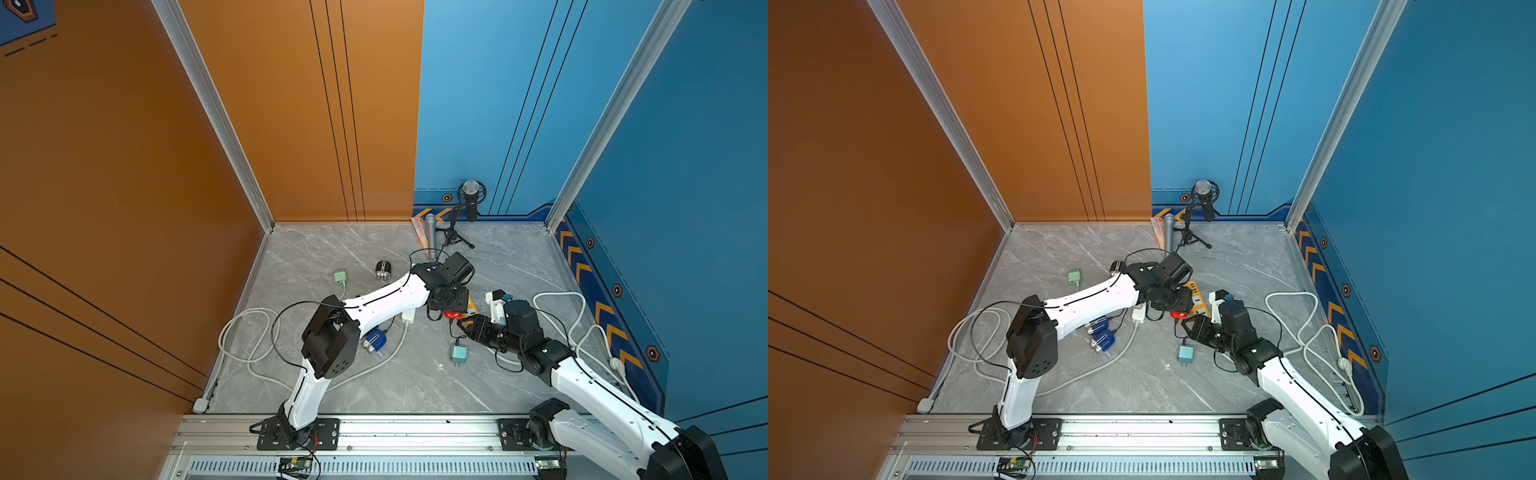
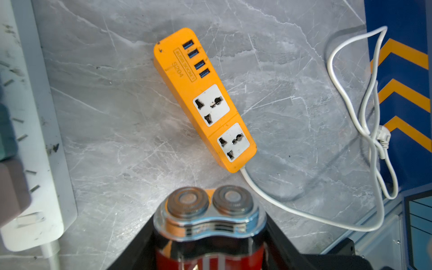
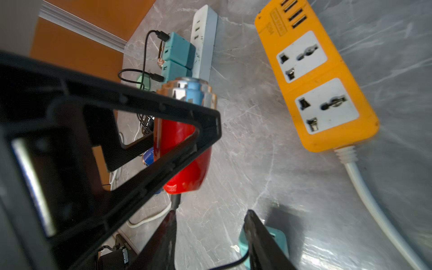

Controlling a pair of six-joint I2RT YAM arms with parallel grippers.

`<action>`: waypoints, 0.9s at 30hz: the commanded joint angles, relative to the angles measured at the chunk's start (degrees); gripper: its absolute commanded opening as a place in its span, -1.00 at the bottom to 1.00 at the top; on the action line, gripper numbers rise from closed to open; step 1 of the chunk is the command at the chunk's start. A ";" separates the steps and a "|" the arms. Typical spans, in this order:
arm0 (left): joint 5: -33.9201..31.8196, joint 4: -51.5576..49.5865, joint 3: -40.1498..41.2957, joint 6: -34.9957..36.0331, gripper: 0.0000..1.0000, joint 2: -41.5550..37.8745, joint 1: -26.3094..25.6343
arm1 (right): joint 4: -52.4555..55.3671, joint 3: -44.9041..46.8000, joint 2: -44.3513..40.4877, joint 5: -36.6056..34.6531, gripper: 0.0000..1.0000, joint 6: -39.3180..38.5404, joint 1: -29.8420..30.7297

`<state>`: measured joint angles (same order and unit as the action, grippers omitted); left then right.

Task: Unplug the electric shaver
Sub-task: Pick up the electric shaver from the center of the board, then remove the charging cable from the electric shaver.

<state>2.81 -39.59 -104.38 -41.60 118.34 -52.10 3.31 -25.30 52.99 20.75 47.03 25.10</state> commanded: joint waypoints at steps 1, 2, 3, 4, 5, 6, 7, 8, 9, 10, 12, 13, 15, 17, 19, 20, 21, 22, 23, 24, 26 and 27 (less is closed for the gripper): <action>1.91 1.22 0.69 -3.32 0.10 -2.57 0.61 | -5.12 1.89 -1.81 -2.93 -0.05 3.67 2.13; 2.18 1.26 0.60 -3.68 0.10 -2.60 0.60 | -4.92 1.92 -1.80 -3.70 -0.06 3.60 2.53; 2.49 1.27 0.58 -4.03 0.10 -2.72 0.68 | -4.72 1.93 -1.60 -4.11 -0.08 3.66 2.82; 2.52 1.27 0.58 -4.31 0.10 -2.90 0.72 | -4.93 2.00 -1.34 -4.39 -0.10 3.69 2.93; 2.93 1.36 0.43 -4.44 0.10 -2.94 0.77 | -5.34 1.91 -0.97 -4.47 -0.12 3.77 3.01; 3.21 1.36 0.32 -4.52 0.10 -2.92 0.85 | -5.90 1.97 -0.73 -4.72 -0.13 3.93 3.02; 3.35 1.36 0.32 -4.78 0.09 -2.97 0.86 | -6.37 1.94 -0.32 -5.25 -0.14 4.16 3.02; 3.56 1.36 0.35 -5.01 0.09 -3.03 0.92 | -6.39 1.63 0.18 -5.83 -0.16 4.35 3.02; 3.82 1.36 0.40 -5.22 0.09 -3.06 1.05 | -6.62 1.41 0.92 -6.03 -0.18 4.41 2.98; 4.04 1.36 0.40 -5.49 0.09 -3.07 1.03 | -7.05 1.09 2.06 -5.84 -0.19 4.56 2.90; 4.28 1.36 0.32 -5.81 0.09 -3.03 1.12 | -8.43 0.68 4.01 -4.94 -0.22 5.27 2.93; 4.45 1.43 0.32 -5.94 0.09 -2.97 1.13 | -9.93 0.70 4.87 -4.37 -0.24 5.88 3.02; 4.57 1.54 0.30 -6.14 0.09 -3.01 1.13 | -11.13 0.60 5.88 -4.47 -0.27 6.69 3.11; 4.52 1.62 0.38 -6.43 0.09 -3.01 1.13 | -12.74 0.90 6.07 -4.90 -0.28 7.26 3.11; 4.31 1.81 0.68 -6.73 0.09 -3.20 1.18 | -14.60 1.40 5.90 -4.75 -0.28 8.04 3.13; 4.42 1.96 0.75 -6.82 0.09 -3.21 1.20 | -14.69 1.39 5.97 -4.84 -0.29 8.25 3.03; 4.51 2.10 0.75 -6.91 0.09 -3.20 1.16 | -14.56 1.22 6.11 -4.77 -0.30 8.15 3.02; 4.74 2.24 0.67 -7.00 0.09 -3.09 1.21 | -14.76 1.17 6.39 -4.57 -0.31 8.08 2.94; 4.87 2.33 0.58 -7.08 0.09 -3.03 1.21 | -15.19 1.22 6.66 -4.35 -0.33 8.23 2.93; 4.99 2.42 0.58 -7.22 0.09 -2.95 1.21 | -15.72 1.22 7.03 -3.96 -0.35 8.38 2.93; 5.27 2.72 0.75 -7.52 0.09 -2.94 1.30 | -17.20 1.13 8.00 -2.97 -0.38 8.65 2.93; 5.36 2.89 0.82 -7.66 0.09 -2.94 1.35 | -17.59 1.09 8.42 -2.51 -0.41 8.61 2.93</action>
<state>5.89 -36.99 -104.25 -48.21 118.06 -50.94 -10.28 -24.03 60.34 17.82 54.54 28.10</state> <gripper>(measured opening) 0.615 0.303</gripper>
